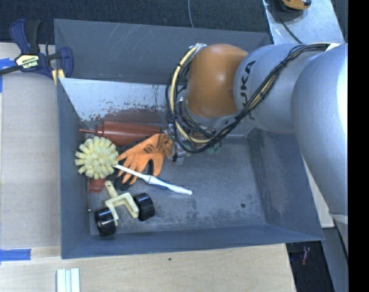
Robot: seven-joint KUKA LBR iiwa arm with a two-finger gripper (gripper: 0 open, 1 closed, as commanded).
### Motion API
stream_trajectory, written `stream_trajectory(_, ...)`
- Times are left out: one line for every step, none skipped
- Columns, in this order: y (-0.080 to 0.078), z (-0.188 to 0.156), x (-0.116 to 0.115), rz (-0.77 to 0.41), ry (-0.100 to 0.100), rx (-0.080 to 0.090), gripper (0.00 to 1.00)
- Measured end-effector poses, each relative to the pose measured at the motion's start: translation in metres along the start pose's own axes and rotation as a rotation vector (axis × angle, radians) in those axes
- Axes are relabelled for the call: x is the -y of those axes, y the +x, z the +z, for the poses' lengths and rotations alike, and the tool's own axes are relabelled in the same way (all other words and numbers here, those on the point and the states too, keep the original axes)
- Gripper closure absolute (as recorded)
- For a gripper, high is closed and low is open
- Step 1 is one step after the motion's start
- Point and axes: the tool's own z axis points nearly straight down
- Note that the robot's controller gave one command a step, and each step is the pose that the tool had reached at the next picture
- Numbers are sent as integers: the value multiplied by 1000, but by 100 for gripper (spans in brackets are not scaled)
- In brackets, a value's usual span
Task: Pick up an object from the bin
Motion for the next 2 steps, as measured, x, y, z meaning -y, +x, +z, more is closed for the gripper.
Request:
stream_trajectory(1, -27, 0, 0, -1, -5, 100)
stream_trajectory(-1, -69, 0, -1, 0, 0, 100)
